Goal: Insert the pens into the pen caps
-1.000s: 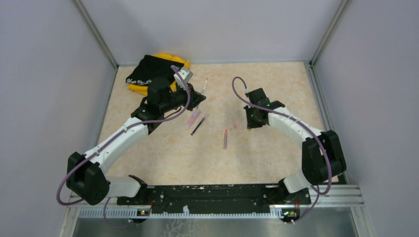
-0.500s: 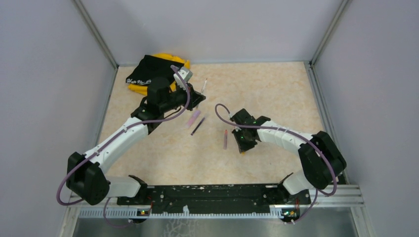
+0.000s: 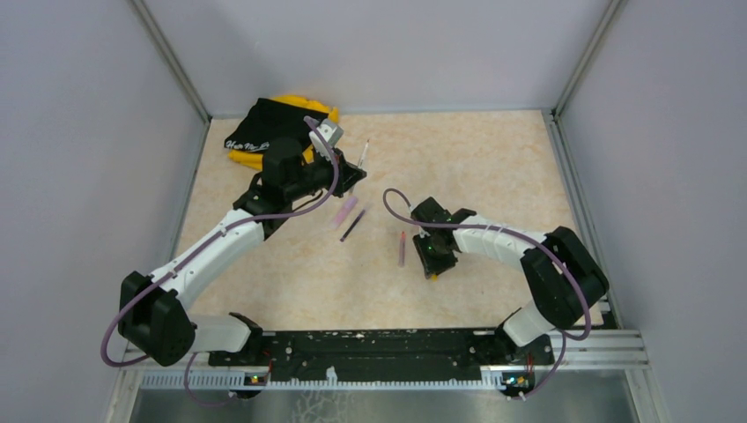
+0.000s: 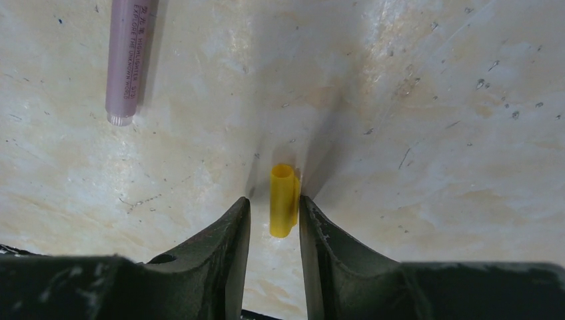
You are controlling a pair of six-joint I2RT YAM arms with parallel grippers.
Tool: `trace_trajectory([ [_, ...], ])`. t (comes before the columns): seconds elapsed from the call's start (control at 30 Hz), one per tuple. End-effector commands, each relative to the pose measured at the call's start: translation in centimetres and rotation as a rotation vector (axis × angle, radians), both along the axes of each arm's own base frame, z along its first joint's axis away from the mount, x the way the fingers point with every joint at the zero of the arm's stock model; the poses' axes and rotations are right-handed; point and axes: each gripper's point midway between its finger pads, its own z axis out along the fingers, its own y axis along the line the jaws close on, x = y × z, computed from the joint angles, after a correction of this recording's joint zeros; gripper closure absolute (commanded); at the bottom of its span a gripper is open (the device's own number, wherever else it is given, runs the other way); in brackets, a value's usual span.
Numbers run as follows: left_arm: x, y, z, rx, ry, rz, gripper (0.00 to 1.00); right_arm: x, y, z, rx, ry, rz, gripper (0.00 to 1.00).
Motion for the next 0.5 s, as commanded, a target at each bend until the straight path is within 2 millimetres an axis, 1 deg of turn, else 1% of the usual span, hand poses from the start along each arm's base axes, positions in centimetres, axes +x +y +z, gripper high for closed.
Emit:
trace_trajectory([
  [0.0, 0.1, 0.2, 1.1, -0.007, -0.029, -0.006, 1.0, -0.4, -0.1, 0.0, -0.009, 0.007, -0.021, 0.66],
  [0.07, 0.0, 0.2, 1.1, -0.008, -0.03, -0.007, 1.0, -0.8, -0.1, 0.0, -0.004, 0.021, -0.022, 0.61],
  [0.13, 0.0, 0.2, 1.2, -0.009, -0.031, -0.008, 1.0, -1.2, -0.2, 0.1, -0.004, 0.029, -0.026, 0.59],
  [0.27, 0.0, 0.3, 1.3, -0.009, -0.032, -0.004, 1.0, -1.8, -0.8, 0.1, -0.029, 0.038, -0.045, 0.58],
  [0.4, 0.1, 0.3, 1.2, -0.009, -0.032, -0.003, 1.0, -1.8, -2.1, 0.4, -0.09, 0.023, -0.077, 0.58],
  [0.47, 0.1, 0.3, 1.3, -0.011, -0.032, -0.005, 1.0, -1.7, -2.5, 0.7, -0.107, 0.02, -0.085, 0.59],
])
